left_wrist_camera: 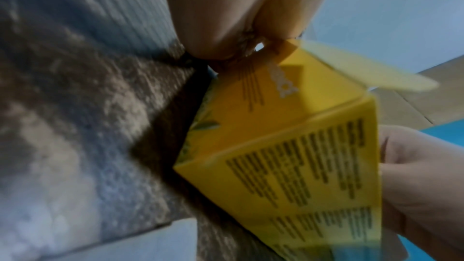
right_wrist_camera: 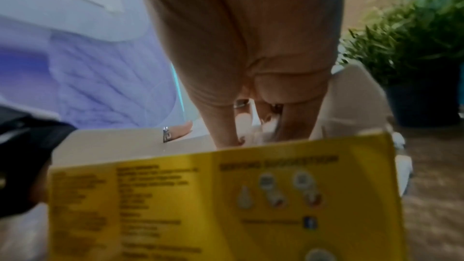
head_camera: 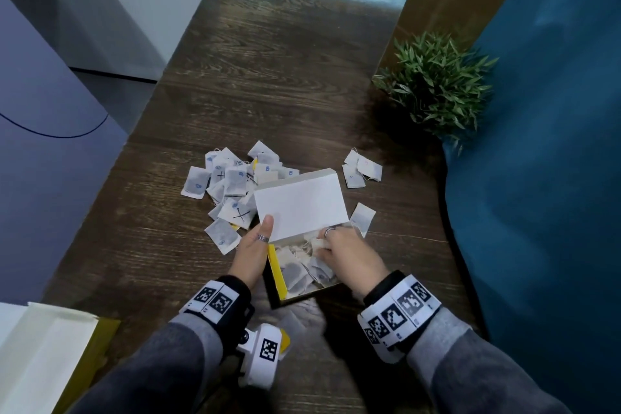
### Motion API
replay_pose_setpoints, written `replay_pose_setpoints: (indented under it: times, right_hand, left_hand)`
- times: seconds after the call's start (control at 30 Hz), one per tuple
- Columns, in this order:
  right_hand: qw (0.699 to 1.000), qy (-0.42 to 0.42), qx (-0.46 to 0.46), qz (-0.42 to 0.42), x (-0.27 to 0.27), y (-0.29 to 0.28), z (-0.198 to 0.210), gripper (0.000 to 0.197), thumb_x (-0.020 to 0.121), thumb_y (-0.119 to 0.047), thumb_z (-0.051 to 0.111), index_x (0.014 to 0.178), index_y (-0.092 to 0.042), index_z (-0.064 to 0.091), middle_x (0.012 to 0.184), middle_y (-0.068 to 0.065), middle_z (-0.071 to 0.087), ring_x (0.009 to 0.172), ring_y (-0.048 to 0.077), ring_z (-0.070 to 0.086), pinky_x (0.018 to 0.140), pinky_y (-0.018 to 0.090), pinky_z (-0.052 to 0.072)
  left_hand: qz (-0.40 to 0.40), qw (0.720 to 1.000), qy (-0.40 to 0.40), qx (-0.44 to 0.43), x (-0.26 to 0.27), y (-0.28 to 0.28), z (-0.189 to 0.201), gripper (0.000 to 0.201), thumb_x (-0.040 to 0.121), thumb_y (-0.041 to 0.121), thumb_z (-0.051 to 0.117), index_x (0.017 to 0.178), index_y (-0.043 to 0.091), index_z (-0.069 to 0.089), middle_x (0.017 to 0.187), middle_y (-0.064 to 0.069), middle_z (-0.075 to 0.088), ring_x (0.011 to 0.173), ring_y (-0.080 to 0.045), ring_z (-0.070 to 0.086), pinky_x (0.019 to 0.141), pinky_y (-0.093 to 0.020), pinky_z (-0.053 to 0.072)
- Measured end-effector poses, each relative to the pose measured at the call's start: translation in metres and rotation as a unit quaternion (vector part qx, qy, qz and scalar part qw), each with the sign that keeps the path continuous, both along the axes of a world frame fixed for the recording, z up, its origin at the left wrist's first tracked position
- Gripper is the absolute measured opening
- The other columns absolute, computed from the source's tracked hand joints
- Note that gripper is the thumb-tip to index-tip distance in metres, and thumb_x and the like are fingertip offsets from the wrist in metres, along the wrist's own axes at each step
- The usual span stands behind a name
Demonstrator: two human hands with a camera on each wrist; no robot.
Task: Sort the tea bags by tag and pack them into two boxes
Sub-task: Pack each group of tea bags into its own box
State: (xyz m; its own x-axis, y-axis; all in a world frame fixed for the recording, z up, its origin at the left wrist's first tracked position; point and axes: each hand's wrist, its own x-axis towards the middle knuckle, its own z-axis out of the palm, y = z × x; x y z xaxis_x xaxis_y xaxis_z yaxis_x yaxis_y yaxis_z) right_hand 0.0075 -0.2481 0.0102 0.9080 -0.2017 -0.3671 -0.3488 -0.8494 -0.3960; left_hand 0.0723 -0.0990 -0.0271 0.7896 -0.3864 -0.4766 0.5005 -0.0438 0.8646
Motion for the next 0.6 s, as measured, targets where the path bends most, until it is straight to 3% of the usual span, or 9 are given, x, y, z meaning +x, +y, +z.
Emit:
replay_pose_setpoints:
  times: [0.07,0.2,0.3,0.4,0.5,0.6]
  right_hand:
    - [0.999,0.026,-0.039,0.006,0.0,-0.003,0.001,0.028,0.09,-0.005,0.044,0.114,-0.009,0.058,0.119,0.012,0.058,0.115,0.027,0.05,0.09,0.034,0.043]
    - [0.994,0.059,-0.093,0.028,-0.002,-0.005,0.01,0.032,0.092,-0.003,0.039,0.121,-0.009,0.051,0.119,0.012,0.058,0.108,0.03,0.057,0.077,0.033,0.046]
    - [0.988,0.01,-0.144,0.047,-0.008,-0.001,0.015,0.034,0.092,-0.004,0.037,0.126,-0.009,0.038,0.119,0.011,0.055,0.104,0.031,0.06,0.073,0.037,0.051]
    - [0.985,-0.035,-0.163,0.043,-0.011,-0.001,0.015,0.036,0.092,-0.003,0.037,0.127,-0.011,0.039,0.123,0.009,0.05,0.099,0.029,0.063,0.07,0.036,0.051]
    - [0.986,-0.068,-0.145,0.047,-0.015,-0.003,0.011,0.03,0.088,-0.004,0.048,0.117,-0.012,0.051,0.12,0.005,0.049,0.103,0.025,0.059,0.07,0.036,0.056]
    - [0.974,-0.143,-0.155,0.077,-0.022,0.005,0.012,0.019,0.072,-0.011,0.071,0.088,-0.015,0.063,0.093,0.002,0.054,0.087,0.021,0.058,0.057,0.029,0.053]
  left_hand:
    - [-0.003,1.0,0.001,-0.006,0.0,0.0,-0.001,0.029,0.095,0.042,0.04,0.098,0.028,0.065,0.112,0.001,0.068,0.11,-0.019,0.062,0.106,-0.043,0.041]
    - [-0.004,1.0,-0.003,-0.005,0.001,0.001,-0.003,0.029,0.092,0.047,0.041,0.097,0.031,0.065,0.113,0.002,0.067,0.112,-0.017,0.06,0.108,-0.043,0.039]
    - [-0.011,1.0,-0.01,-0.017,0.001,0.002,-0.009,0.046,0.08,0.063,0.048,0.103,0.028,0.068,0.119,0.002,0.067,0.115,-0.018,0.059,0.109,-0.046,0.037]
    - [-0.013,1.0,-0.006,-0.023,0.002,0.004,-0.013,0.061,0.071,0.074,0.053,0.108,0.027,0.068,0.121,0.002,0.067,0.117,-0.018,0.059,0.109,-0.046,0.036]
    - [-0.014,1.0,-0.004,-0.026,0.003,0.005,-0.015,0.065,0.067,0.075,0.054,0.108,0.027,0.067,0.121,0.003,0.067,0.117,-0.018,0.059,0.109,-0.046,0.036]
    - [-0.018,0.999,-0.003,-0.029,0.003,0.004,-0.015,0.063,0.069,0.076,0.054,0.108,0.028,0.067,0.121,0.002,0.067,0.116,-0.019,0.059,0.109,-0.046,0.036]
